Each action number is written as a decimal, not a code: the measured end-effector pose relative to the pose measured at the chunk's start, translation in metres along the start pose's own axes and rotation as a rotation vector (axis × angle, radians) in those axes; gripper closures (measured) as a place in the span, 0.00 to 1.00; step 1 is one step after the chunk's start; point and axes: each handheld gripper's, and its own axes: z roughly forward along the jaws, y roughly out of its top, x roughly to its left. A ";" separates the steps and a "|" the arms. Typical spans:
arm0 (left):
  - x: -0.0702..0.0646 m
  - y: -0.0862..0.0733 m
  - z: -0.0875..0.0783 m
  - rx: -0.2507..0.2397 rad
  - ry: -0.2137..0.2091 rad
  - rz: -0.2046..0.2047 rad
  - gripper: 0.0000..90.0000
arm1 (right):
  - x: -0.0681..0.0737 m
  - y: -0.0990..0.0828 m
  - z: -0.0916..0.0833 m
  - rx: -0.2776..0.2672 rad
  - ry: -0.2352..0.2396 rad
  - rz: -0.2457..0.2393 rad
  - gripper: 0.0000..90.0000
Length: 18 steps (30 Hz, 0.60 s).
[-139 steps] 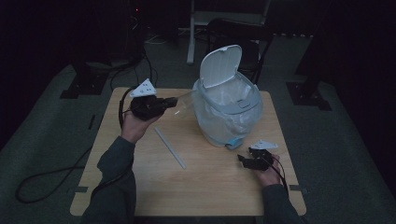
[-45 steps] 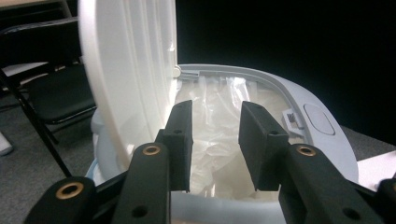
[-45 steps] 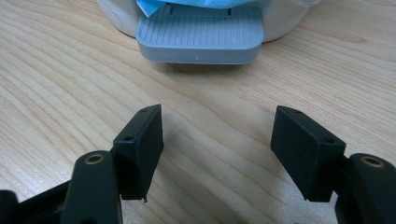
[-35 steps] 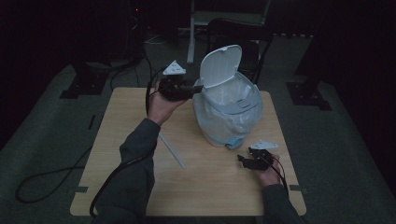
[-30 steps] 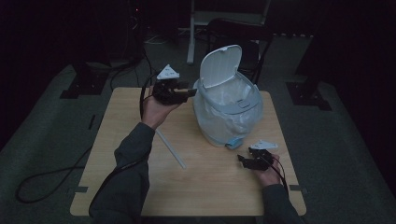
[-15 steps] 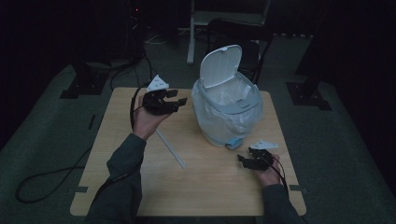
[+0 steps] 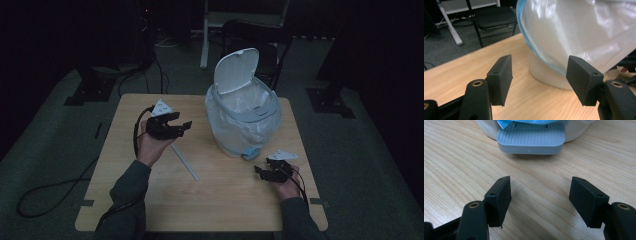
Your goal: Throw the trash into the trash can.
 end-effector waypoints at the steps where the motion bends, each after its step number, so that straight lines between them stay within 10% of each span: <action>1: 0.000 -0.005 0.000 0.008 0.004 -0.007 0.43 | 0.000 0.000 0.000 0.000 0.000 0.000 0.37; 18: -0.005 -0.078 0.025 0.121 0.106 -0.073 0.42 | 0.001 0.000 0.000 0.004 0.002 0.002 0.36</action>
